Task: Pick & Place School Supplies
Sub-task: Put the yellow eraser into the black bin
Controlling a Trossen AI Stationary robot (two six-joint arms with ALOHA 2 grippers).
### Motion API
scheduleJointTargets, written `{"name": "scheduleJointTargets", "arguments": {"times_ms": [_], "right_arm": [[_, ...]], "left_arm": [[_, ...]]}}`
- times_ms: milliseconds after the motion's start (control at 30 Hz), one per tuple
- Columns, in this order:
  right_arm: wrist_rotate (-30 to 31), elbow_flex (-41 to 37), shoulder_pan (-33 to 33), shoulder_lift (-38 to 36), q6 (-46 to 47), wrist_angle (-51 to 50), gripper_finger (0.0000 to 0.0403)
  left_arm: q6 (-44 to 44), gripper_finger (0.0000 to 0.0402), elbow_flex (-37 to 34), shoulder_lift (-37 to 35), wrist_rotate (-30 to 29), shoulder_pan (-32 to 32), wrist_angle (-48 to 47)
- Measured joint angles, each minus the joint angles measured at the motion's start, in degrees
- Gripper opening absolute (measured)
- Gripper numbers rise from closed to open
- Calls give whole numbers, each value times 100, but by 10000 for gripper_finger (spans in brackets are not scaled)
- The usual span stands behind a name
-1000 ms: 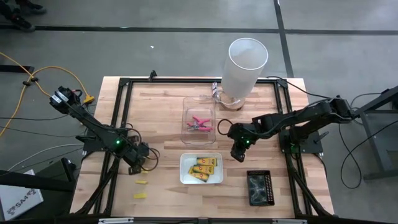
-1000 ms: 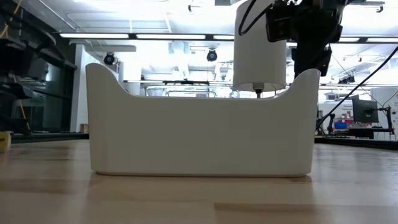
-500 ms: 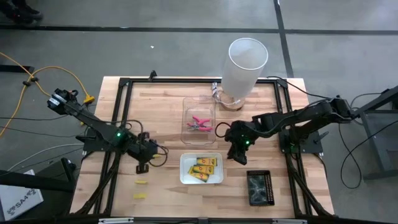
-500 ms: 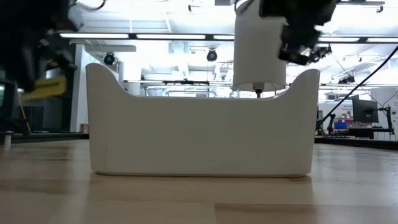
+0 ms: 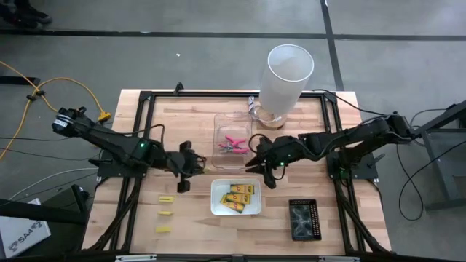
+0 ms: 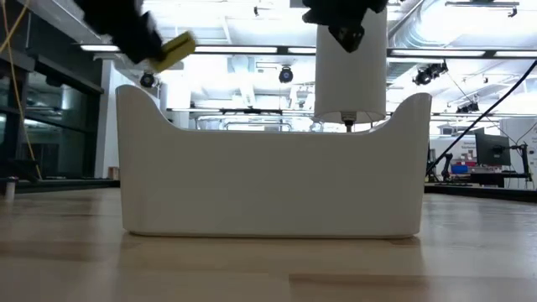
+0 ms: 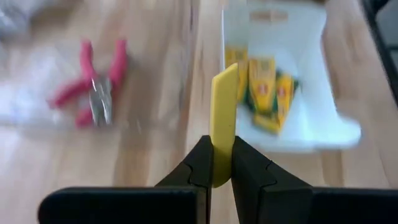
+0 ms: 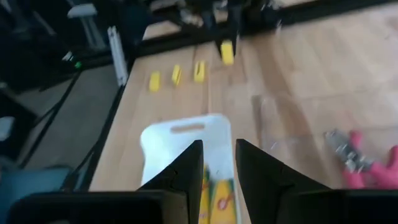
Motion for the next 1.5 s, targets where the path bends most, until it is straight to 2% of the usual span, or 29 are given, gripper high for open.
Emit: {"name": "scheduleJointTargets", "arguments": {"times_ms": [100,267,500,833,1500], "right_arm": [[191,0,0,0,-146,227,87],[174,2,0,93,-438,852,87],[193,0,7,454,-775,1401,87],[191,1,11,560,-915,1670,87],[475,0,11,557,-983,1583,87]], "left_arm": [[355,26,0,0,-131,54,549],[976,25,7,114,-377,59,1518],[1748,26,11,672,-381,66,2822],[1749,26,9,1138,-395,284,3340],[2077,26,0,1156,-360,330,3904]]}}
